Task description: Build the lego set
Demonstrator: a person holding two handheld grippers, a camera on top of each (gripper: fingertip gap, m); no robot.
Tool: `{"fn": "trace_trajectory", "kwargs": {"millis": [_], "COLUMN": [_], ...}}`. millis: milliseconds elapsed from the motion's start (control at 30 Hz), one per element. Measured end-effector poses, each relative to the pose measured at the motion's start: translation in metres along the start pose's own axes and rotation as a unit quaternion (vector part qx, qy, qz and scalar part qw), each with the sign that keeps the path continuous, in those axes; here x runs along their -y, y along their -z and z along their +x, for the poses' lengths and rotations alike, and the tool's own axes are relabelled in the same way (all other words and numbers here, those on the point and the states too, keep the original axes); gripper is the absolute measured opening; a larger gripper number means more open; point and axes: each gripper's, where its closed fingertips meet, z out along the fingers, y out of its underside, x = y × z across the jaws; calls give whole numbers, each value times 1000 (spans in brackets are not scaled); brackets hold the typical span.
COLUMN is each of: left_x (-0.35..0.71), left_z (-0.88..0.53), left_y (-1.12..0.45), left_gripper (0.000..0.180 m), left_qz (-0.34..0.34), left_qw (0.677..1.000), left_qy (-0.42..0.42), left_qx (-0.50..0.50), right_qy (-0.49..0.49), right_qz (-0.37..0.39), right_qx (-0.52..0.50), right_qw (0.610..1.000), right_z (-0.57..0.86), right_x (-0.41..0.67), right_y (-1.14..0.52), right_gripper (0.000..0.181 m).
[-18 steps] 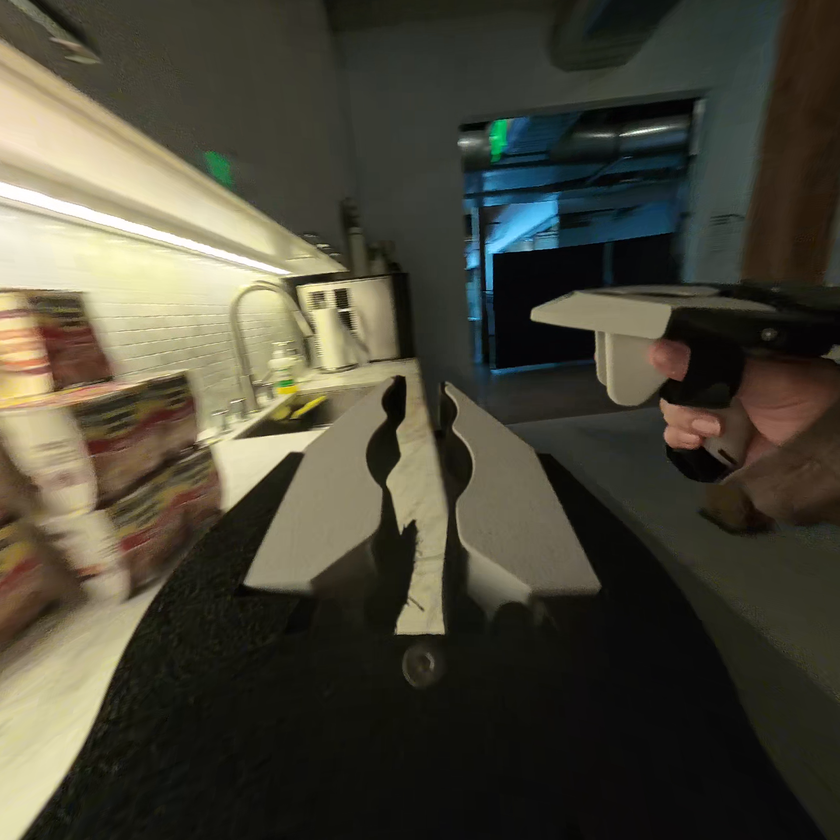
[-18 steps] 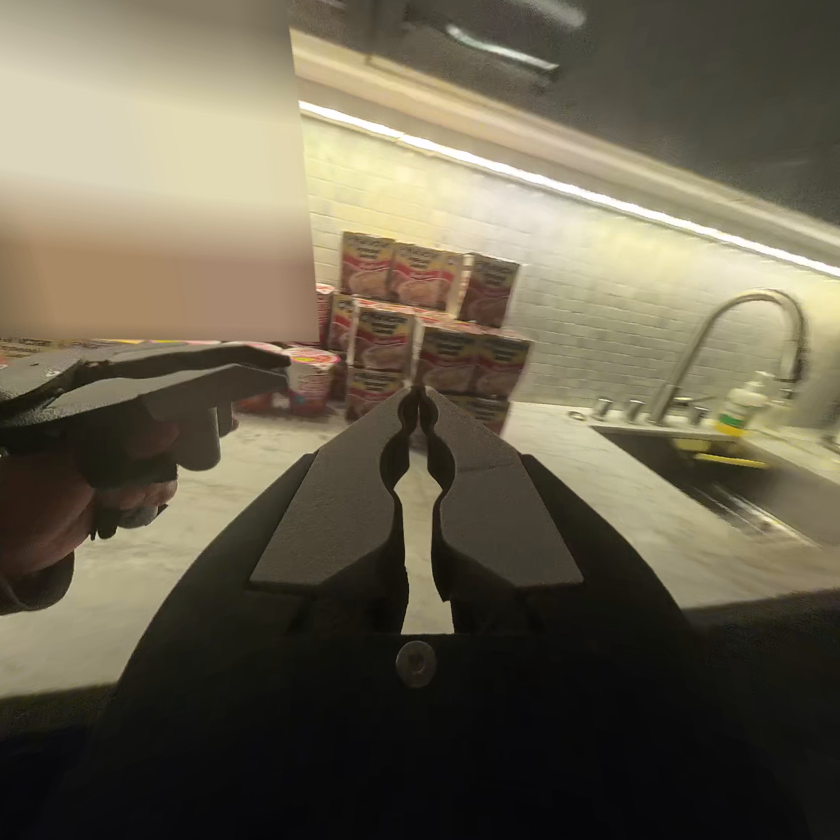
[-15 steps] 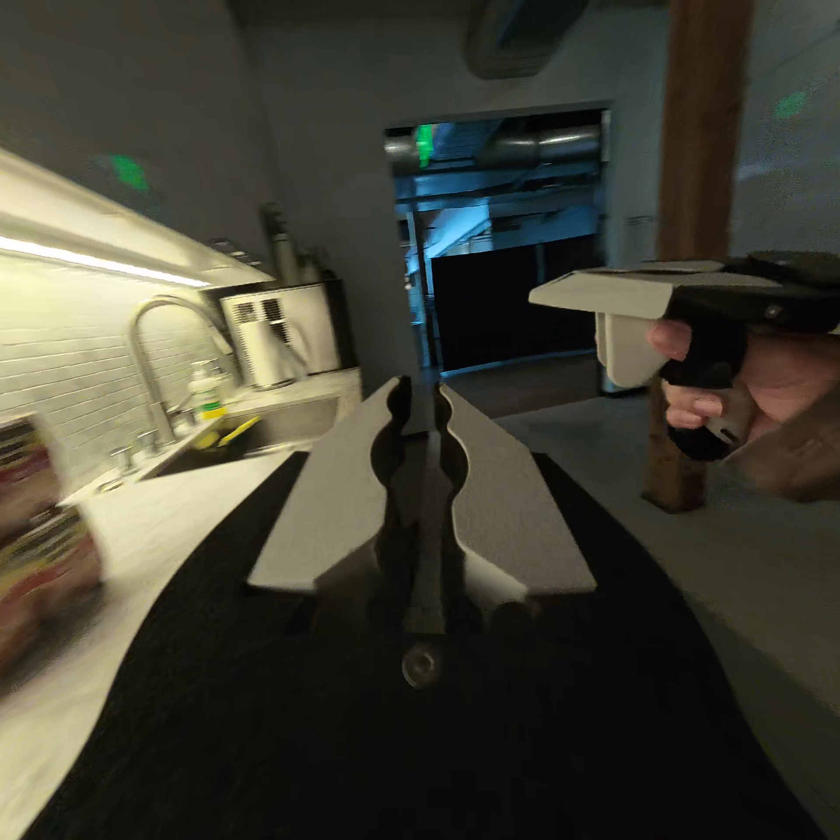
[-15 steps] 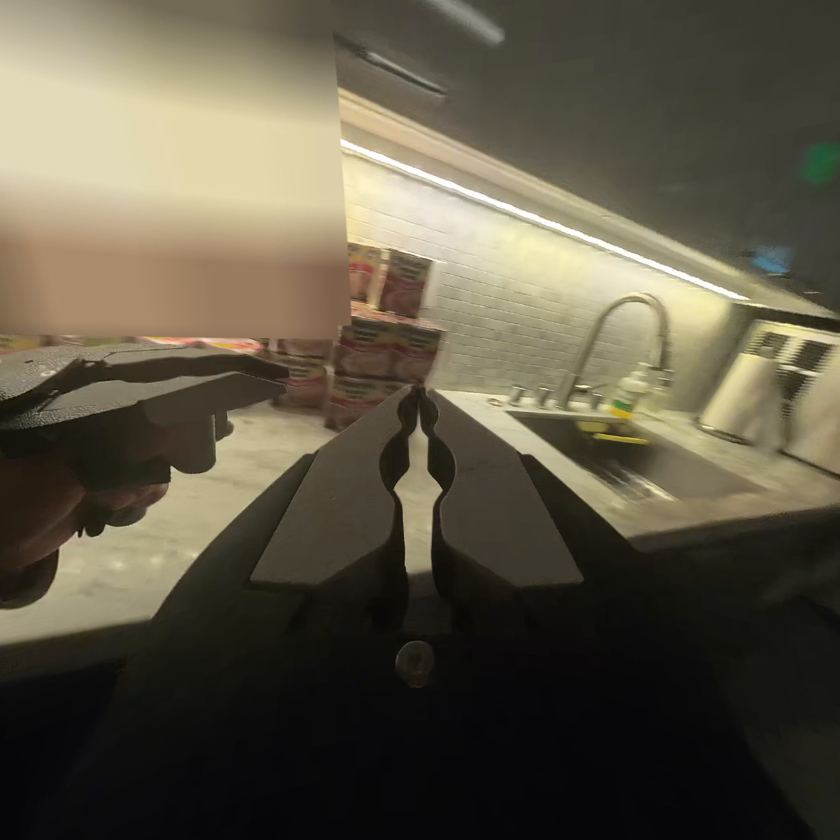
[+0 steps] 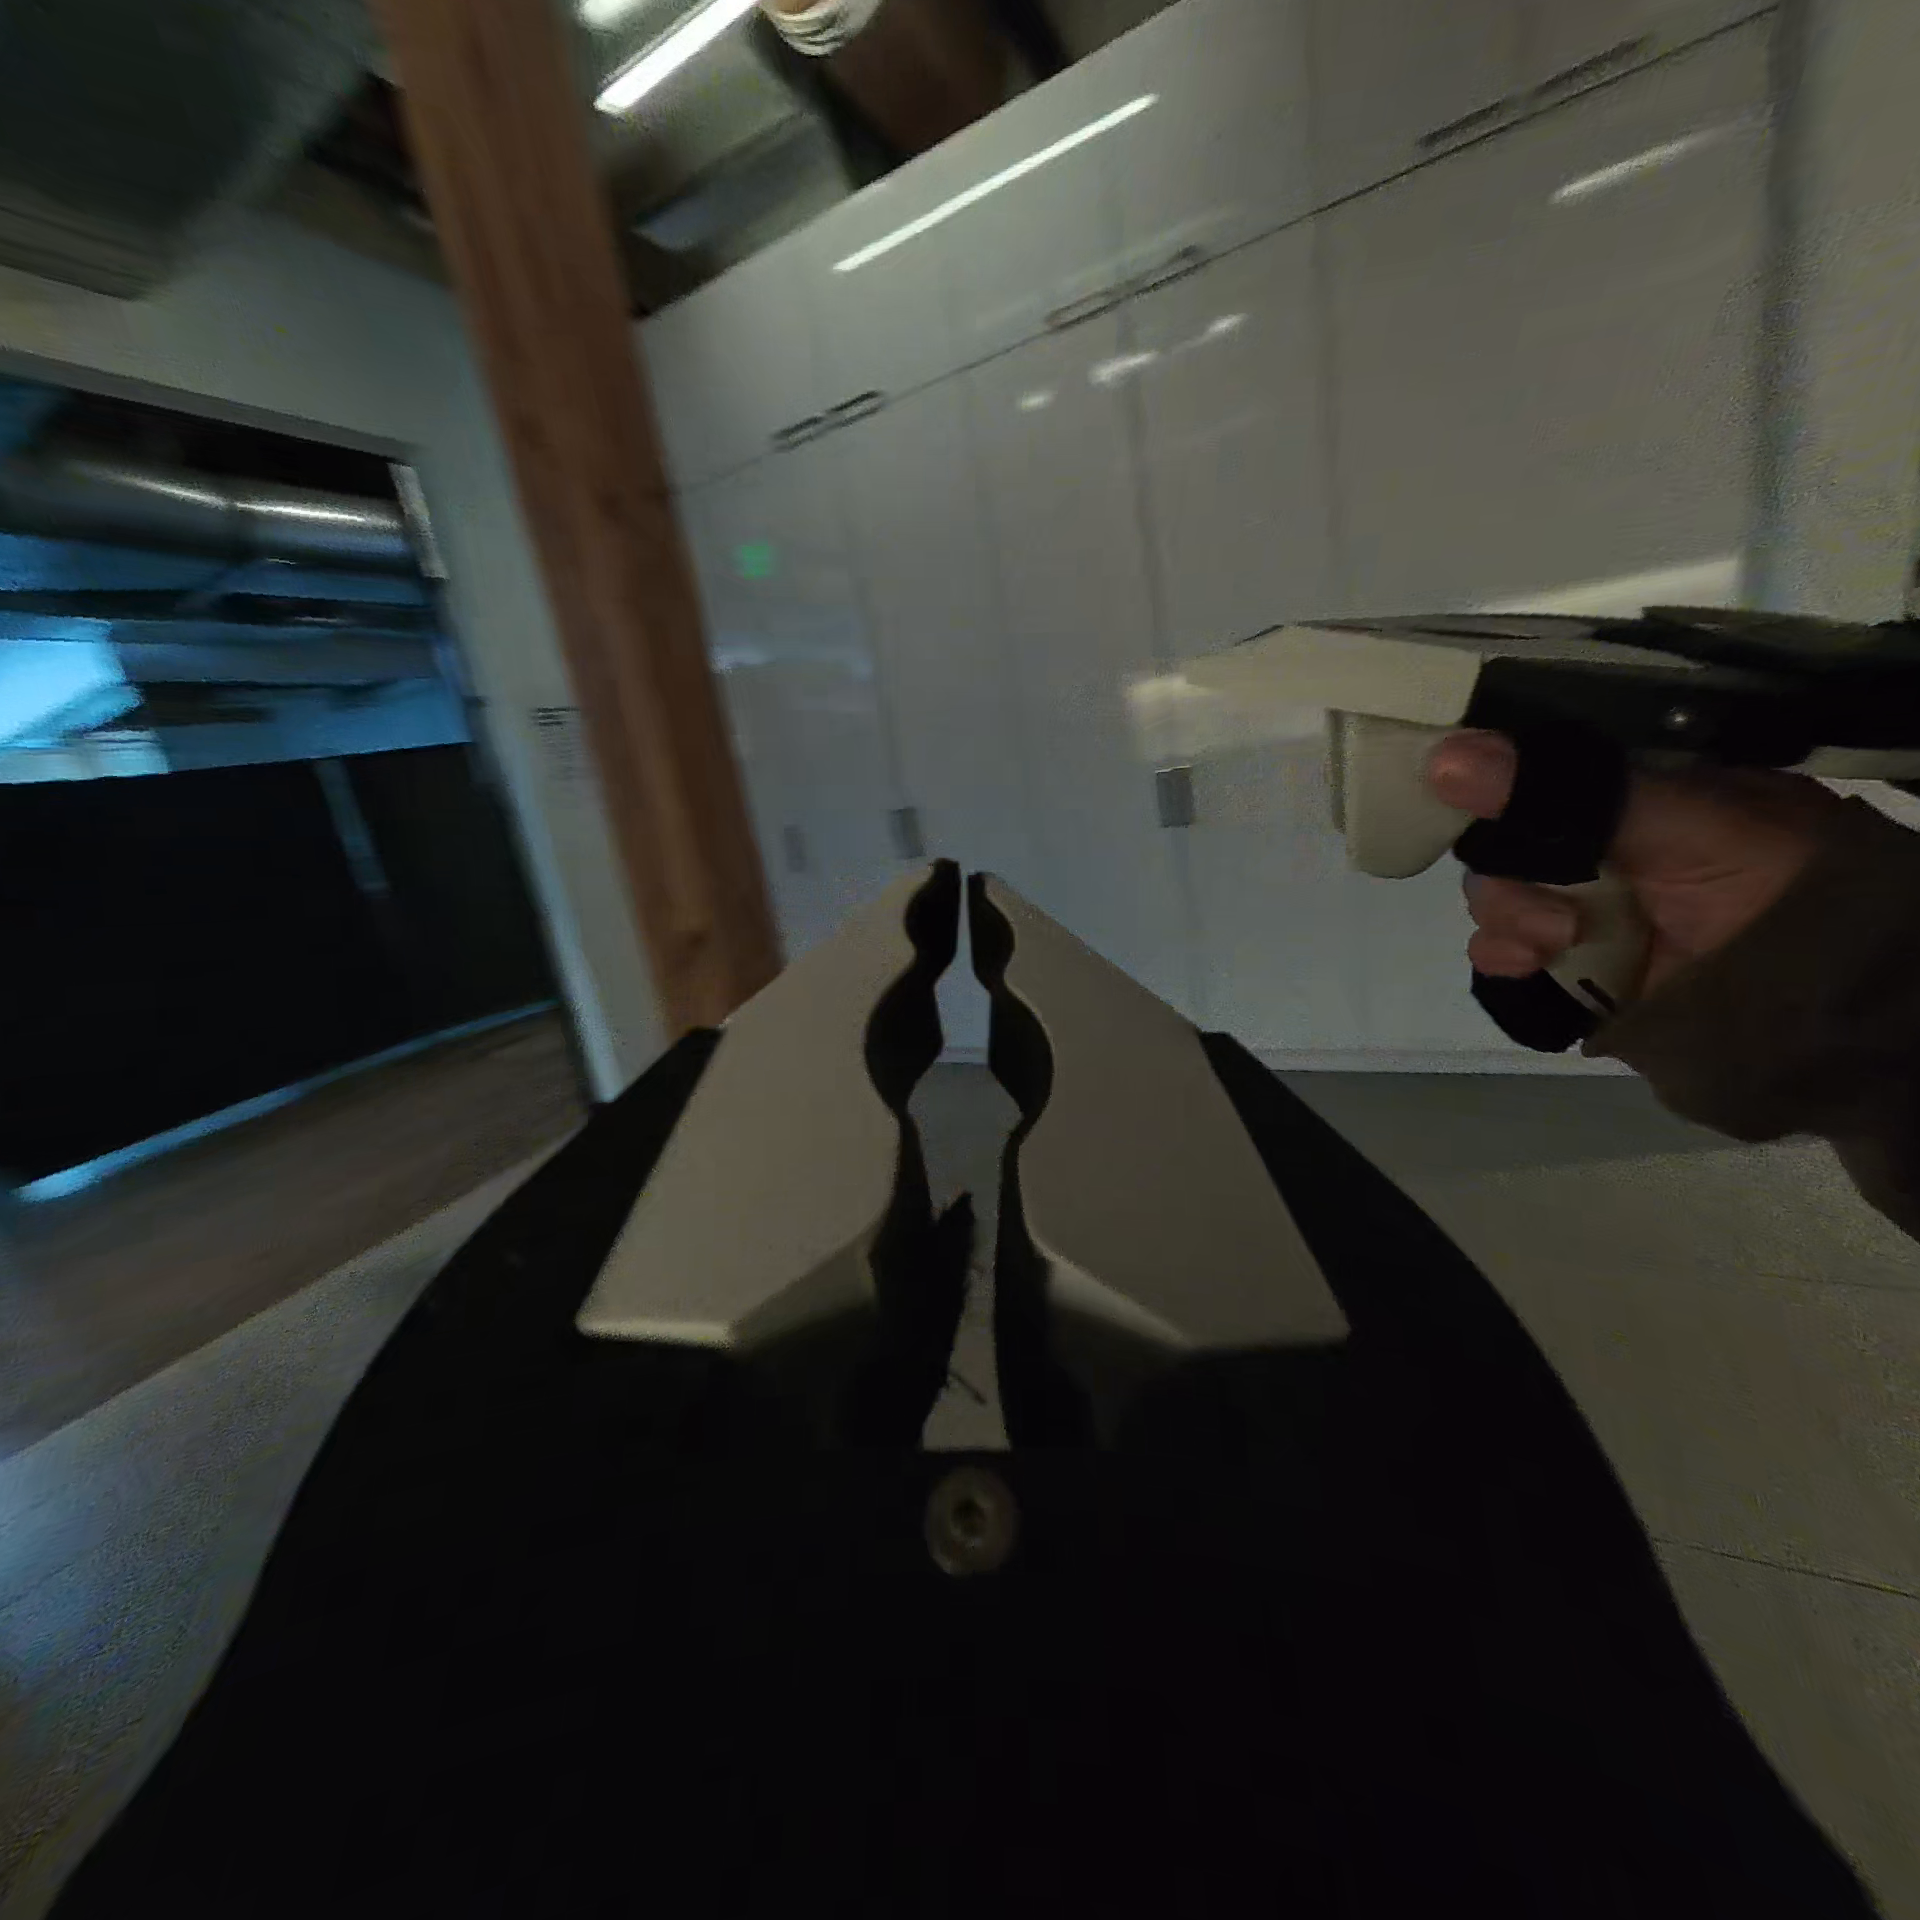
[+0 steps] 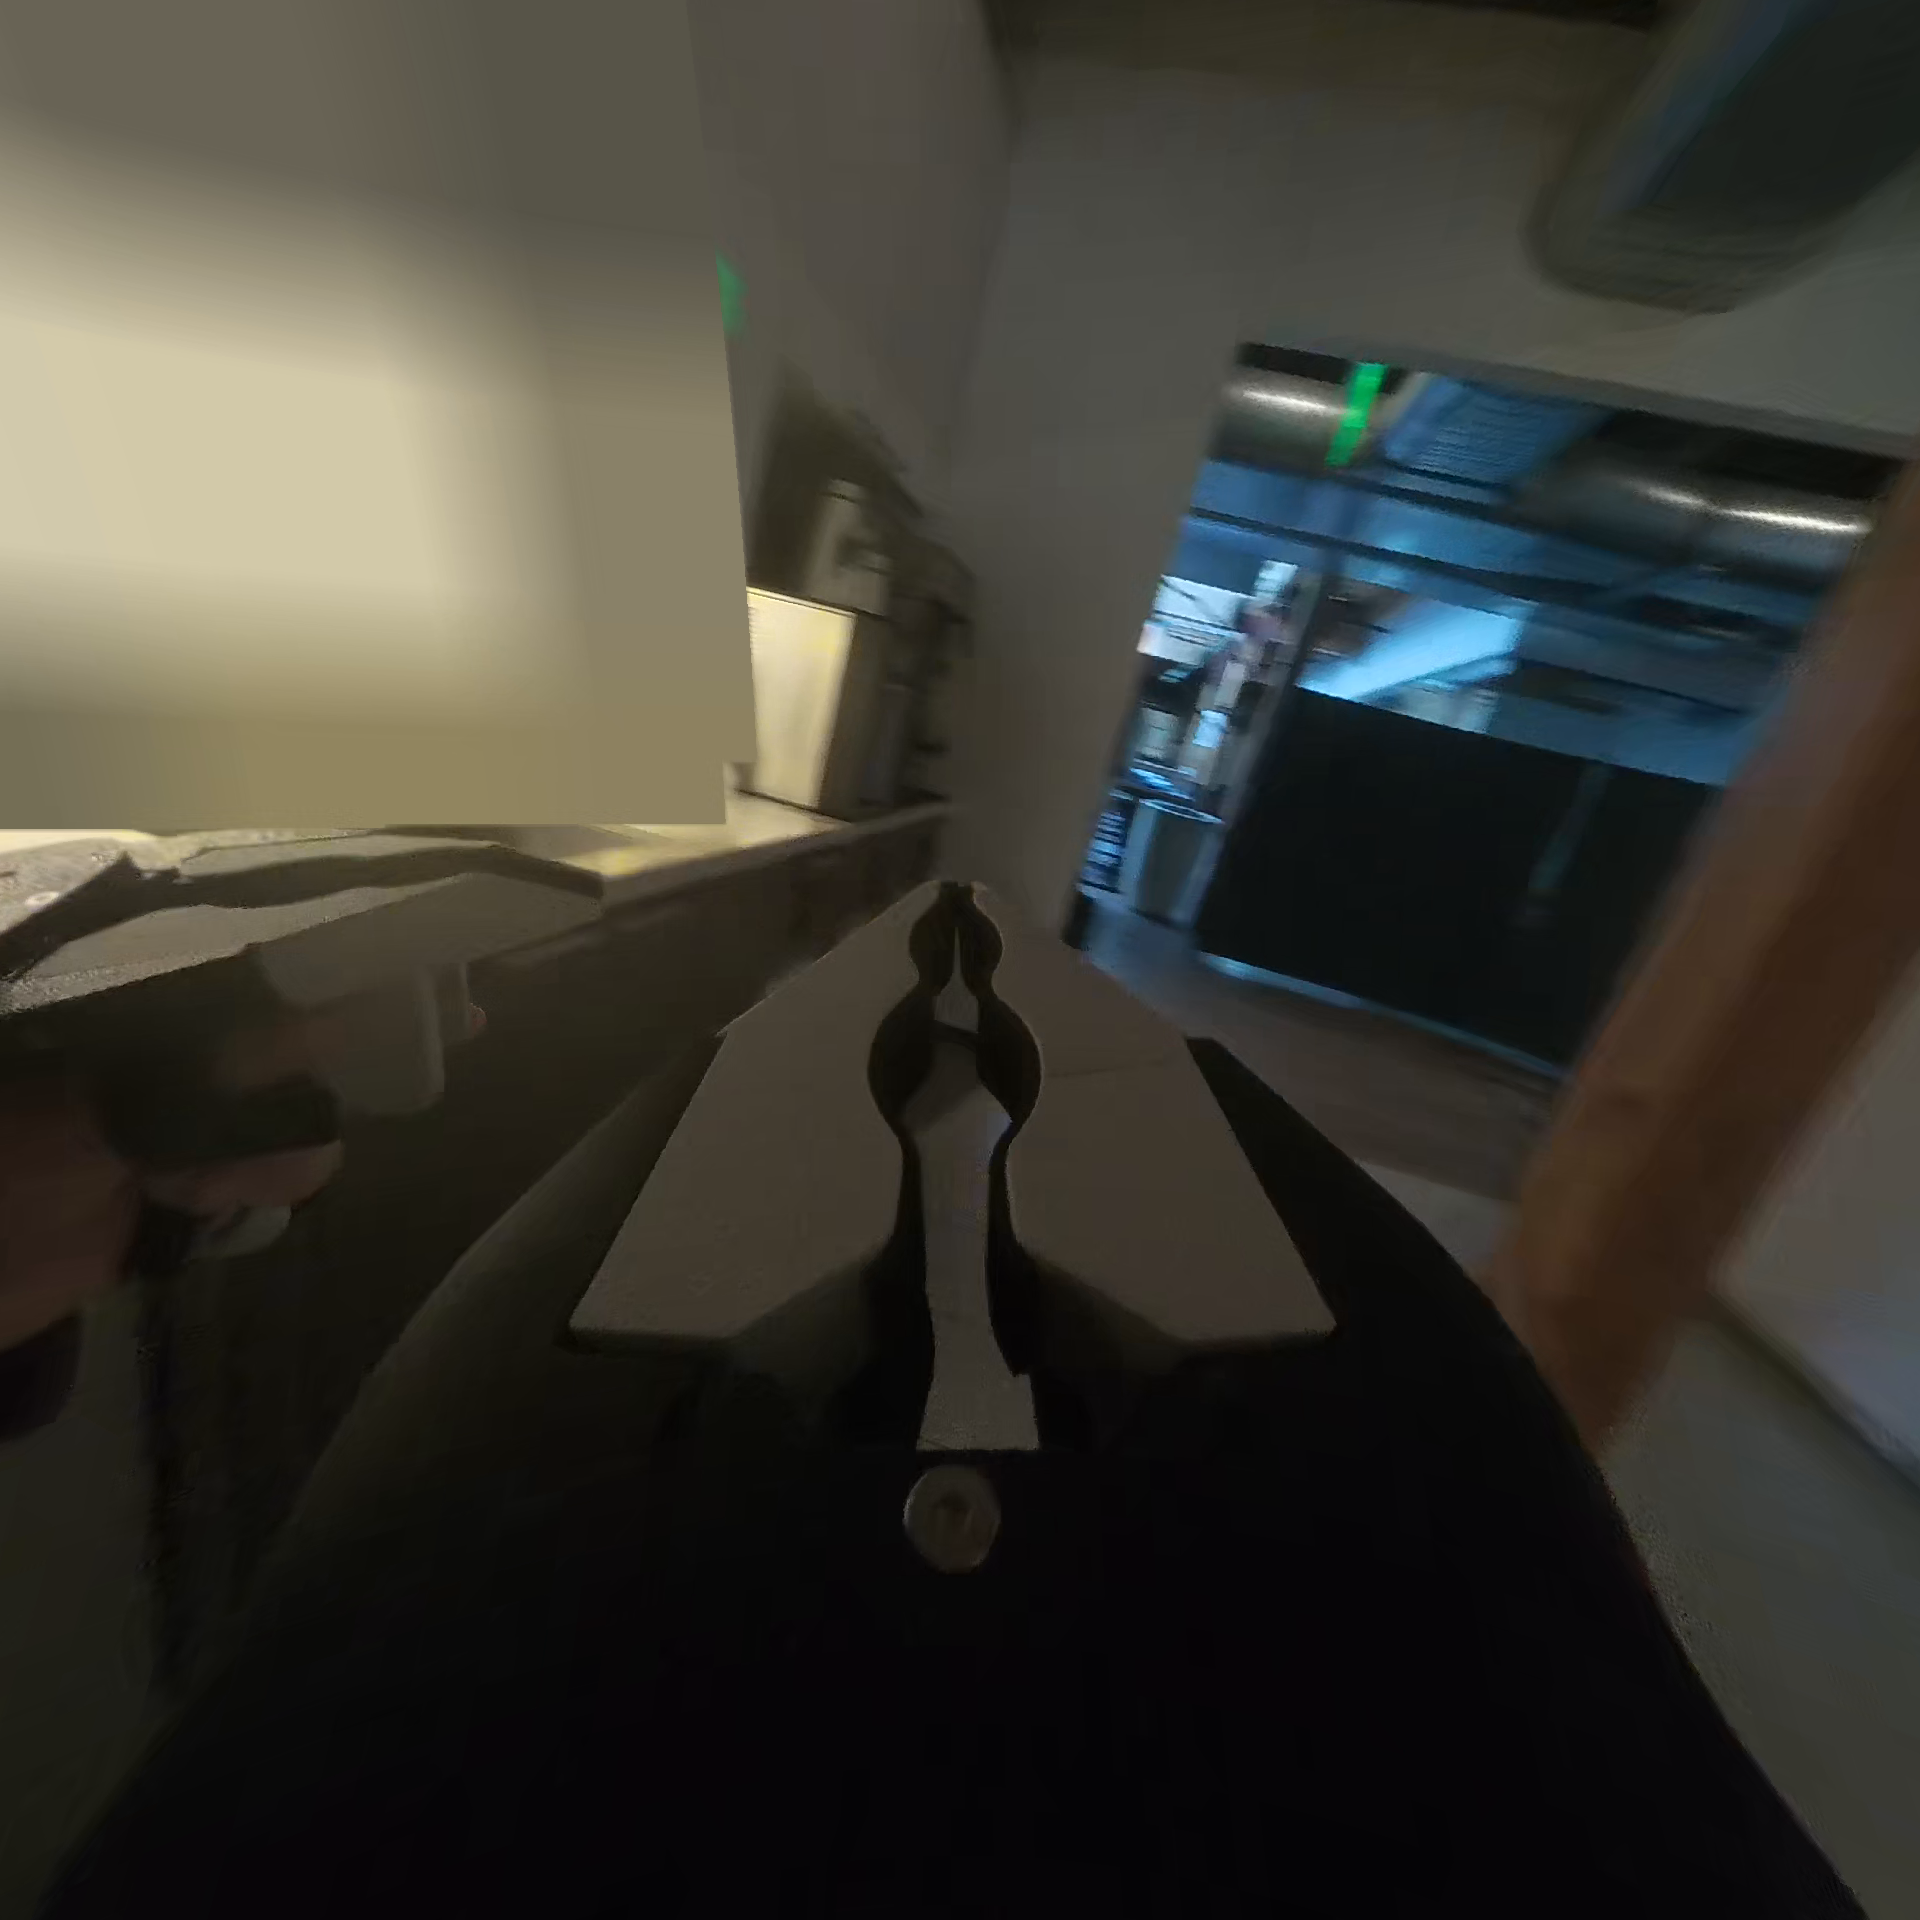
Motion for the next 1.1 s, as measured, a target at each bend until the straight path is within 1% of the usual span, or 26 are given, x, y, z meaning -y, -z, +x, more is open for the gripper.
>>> {"fn": "trace_trajectory", "kwargs": {"millis": [133, 300, 467, 600, 700, 800, 867, 1000, 1100], "left_x": [-36, -78, -100, -104, -119, -129, -132, -121, -105], "left_z": [34, 69, 100, 141, 182, 241, 289, 396, 483], "left_y": [-81, -173, -269, -333, -371, -387, -387, -374, -362], "left_gripper": [0, 0, 0, 1, 7, 14, 20, 23, 26], "left_qz": [-4, -8, 4, 9, -7, -22, -31, 3, 35], "left_qw": [993, 973, 942, 905, 873, 822, 788, 728, 693], "left_qy": [54, 81, 115, 105, 128, 173, 176, 155, 150], "left_qx": [-104, -215, -316, -413, -470, -542, -589, -668, -704], "right_qy": [50, 58, 103, 144, 173, 170, 176, 214, 218], "right_qz": [-42, -84, -93, -94, -108, -103, -122, -182, -191], "right_qx": [-141, -316, -430, -492, -553, -621, -654, -720, -766], "right_qw": [988, 943, 892, 853, 808, 758, 725, 635, 573], "right_z": [90, 178, 246, 290, 312, 318, 313, 295, 278], "right_x": [-13, -38, -29, -12, -11, -11, -9, 4, 17], "right_y": [59, 137, 175, 196, 231, 279, 313, 403, 485], "right_gripper": [0, 0, 0, 0, 4, 11, 14, 20, 29]}}
